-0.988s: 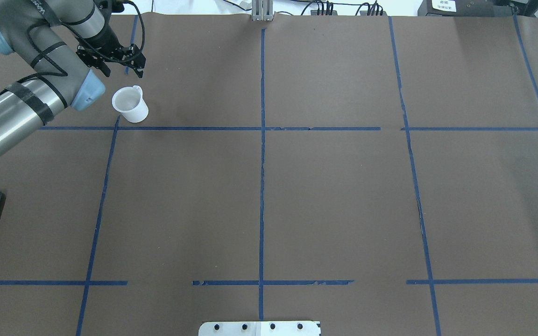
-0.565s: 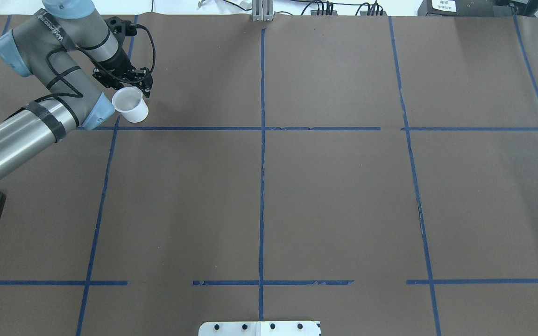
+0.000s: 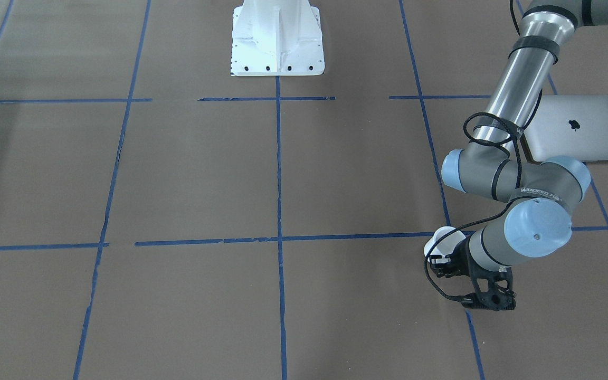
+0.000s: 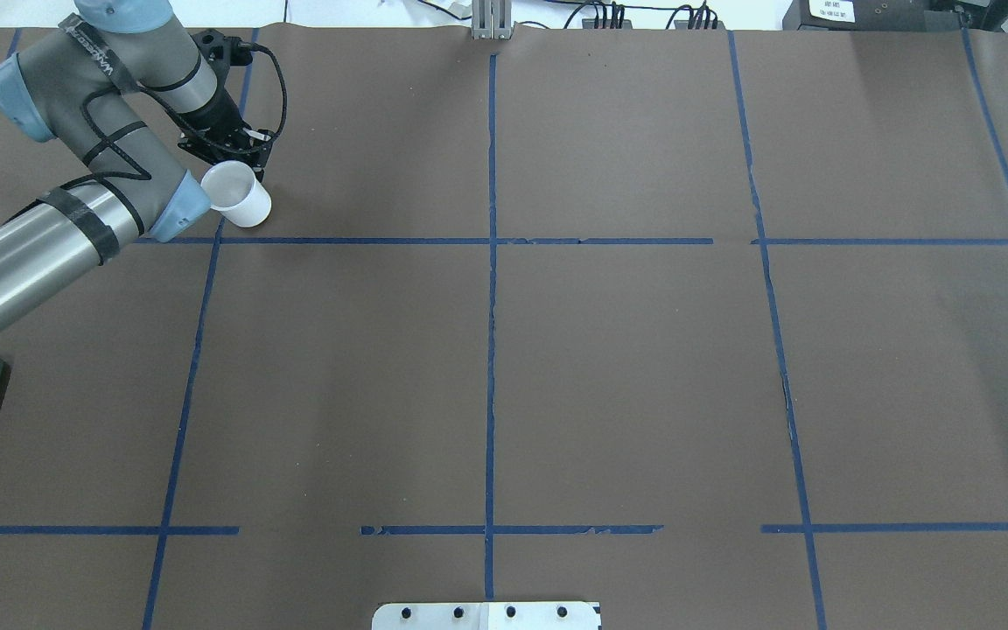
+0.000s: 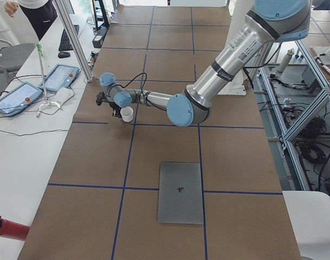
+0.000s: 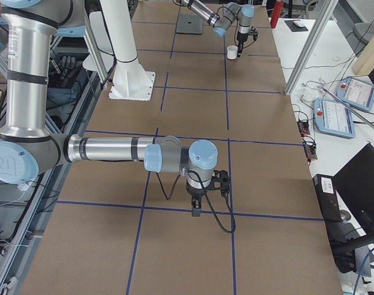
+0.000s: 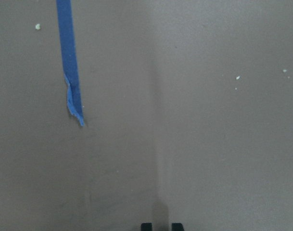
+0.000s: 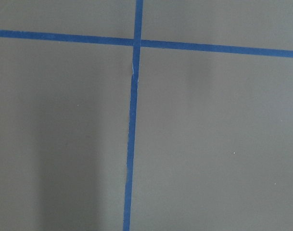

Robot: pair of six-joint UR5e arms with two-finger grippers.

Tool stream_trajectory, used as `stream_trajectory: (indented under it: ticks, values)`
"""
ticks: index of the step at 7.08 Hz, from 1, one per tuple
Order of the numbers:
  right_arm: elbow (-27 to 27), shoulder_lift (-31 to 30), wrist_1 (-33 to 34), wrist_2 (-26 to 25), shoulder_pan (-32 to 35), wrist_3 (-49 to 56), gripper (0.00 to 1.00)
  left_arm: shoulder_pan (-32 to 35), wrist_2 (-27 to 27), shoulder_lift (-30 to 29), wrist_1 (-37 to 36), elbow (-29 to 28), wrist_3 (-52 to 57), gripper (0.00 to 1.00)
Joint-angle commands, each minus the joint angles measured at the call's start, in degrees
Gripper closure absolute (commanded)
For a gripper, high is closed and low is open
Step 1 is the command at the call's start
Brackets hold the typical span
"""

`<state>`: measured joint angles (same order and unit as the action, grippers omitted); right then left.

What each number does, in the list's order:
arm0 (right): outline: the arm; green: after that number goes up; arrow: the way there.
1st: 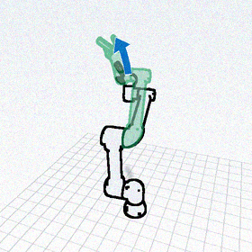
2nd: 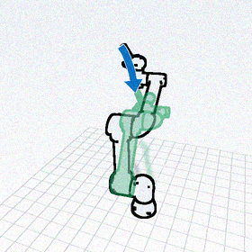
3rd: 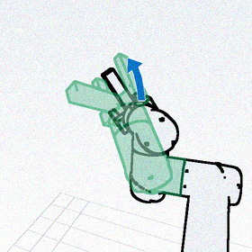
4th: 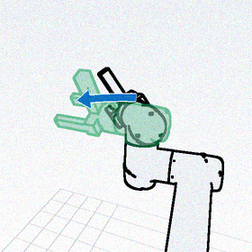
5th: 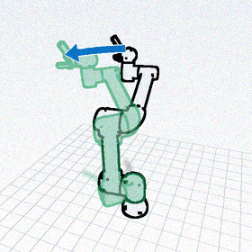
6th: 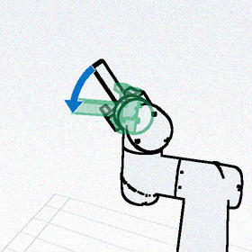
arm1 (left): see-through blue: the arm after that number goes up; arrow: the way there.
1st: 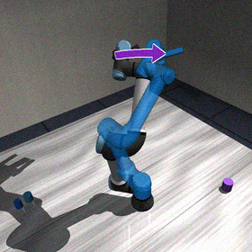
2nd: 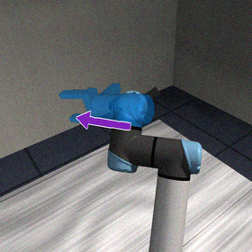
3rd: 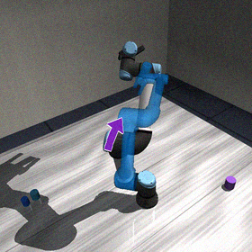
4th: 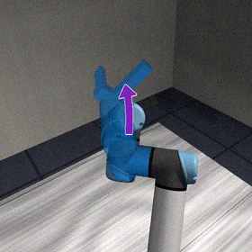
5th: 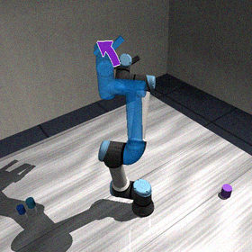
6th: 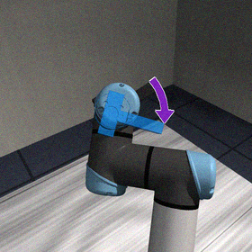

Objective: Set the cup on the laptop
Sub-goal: 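Close the left gripper on the white paper cup, then lift the cup with the left gripper and carry it toward the laptop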

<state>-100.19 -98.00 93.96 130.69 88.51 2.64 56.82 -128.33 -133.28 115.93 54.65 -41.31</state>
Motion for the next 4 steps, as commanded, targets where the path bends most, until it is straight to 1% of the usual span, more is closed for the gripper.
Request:
stream_trajectory:
  ticks: [1,2,3,4]
  values:
    - [0.0,0.0,0.0,0.0,0.0,0.0,0.0,3.29,0.1,8.41,-6.55,13.01,0.44,1.0]
    - [0.0,0.0,0.0,0.0,0.0,0.0,0.0,5.91,0.01,14.57,-7.38,20.33,2.53,1.0]
    - [0.0,0.0,0.0,0.0,0.0,0.0,0.0,7.85,-0.34,22.55,-7.38,26.76,9.95,1.0]
    - [0.0,0.0,0.0,0.0,0.0,0.0,0.0,10.05,-0.6,32.37,-6.6,32.83,11.41,1.0]
